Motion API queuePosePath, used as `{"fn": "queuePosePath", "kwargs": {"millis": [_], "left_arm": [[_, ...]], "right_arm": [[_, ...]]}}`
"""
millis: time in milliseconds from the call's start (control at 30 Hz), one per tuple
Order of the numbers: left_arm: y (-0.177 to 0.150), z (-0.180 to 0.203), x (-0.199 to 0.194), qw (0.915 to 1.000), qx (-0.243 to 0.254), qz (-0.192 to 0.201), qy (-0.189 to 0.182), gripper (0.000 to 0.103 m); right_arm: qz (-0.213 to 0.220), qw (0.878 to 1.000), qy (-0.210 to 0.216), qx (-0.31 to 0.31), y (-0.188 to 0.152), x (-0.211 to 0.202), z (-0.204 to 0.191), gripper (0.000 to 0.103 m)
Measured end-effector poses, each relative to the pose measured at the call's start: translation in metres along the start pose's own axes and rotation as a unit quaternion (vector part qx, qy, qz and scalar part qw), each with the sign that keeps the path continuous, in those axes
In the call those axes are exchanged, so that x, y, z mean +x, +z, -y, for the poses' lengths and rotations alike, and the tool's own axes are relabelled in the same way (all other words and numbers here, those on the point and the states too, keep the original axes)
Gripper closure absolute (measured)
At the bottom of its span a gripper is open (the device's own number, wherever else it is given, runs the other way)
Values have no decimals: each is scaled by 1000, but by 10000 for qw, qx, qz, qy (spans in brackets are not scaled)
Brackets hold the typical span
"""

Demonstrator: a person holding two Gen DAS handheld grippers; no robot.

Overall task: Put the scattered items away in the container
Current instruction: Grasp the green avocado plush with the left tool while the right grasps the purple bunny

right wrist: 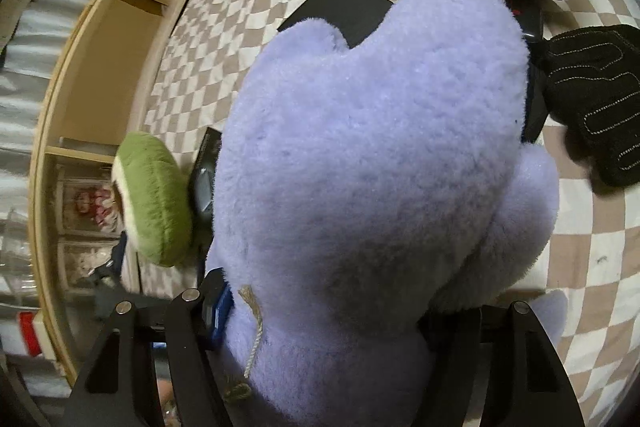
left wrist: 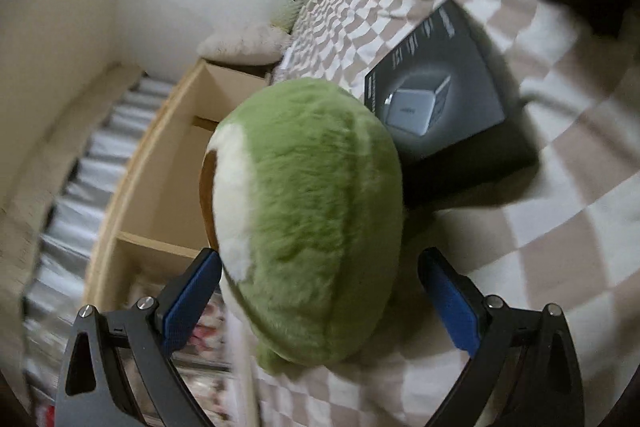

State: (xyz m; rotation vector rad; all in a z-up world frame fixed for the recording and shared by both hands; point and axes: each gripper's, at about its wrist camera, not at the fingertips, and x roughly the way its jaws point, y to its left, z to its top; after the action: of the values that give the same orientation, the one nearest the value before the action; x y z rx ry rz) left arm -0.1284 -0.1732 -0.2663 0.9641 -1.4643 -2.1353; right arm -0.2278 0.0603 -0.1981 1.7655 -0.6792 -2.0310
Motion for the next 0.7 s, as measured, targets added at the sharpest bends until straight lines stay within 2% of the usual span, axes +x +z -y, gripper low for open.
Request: {"fn": "queuePosePath", "kwargs": {"millis": [200, 300, 467, 500, 533, 567, 700], "left_arm": [[0, -1, 20, 9974, -39, -64, 712, 1], [1, -5, 26, 9963, -140, -45, 843, 1], [-4, -11, 25, 9962, -269, -24, 831, 2], [-5, -14, 27, 9969, -290, -41, 736, 5], [-5, -14, 30, 9974, -298, -66, 659, 18], [-7, -18, 32, 9982, -325, -101, 498, 24], [-11, -28, 36, 9988, -384, -64, 284, 26]], "right_arm": [[-43, 9998, 200, 36, -3, -4, -3, 32], [-24, 9998, 212, 48, -4, -5, -4, 33], [-28, 9998, 152, 123, -4, -2, -1, 32], [-29, 9998, 140, 140, -4, -2, -1, 32], [-27, 9998, 140, 154, -4, -1, -1, 32], [-26, 9998, 142, 168, -4, -1, -1, 32], [-12, 9998, 167, 141, -4, 0, -4, 32]]}}
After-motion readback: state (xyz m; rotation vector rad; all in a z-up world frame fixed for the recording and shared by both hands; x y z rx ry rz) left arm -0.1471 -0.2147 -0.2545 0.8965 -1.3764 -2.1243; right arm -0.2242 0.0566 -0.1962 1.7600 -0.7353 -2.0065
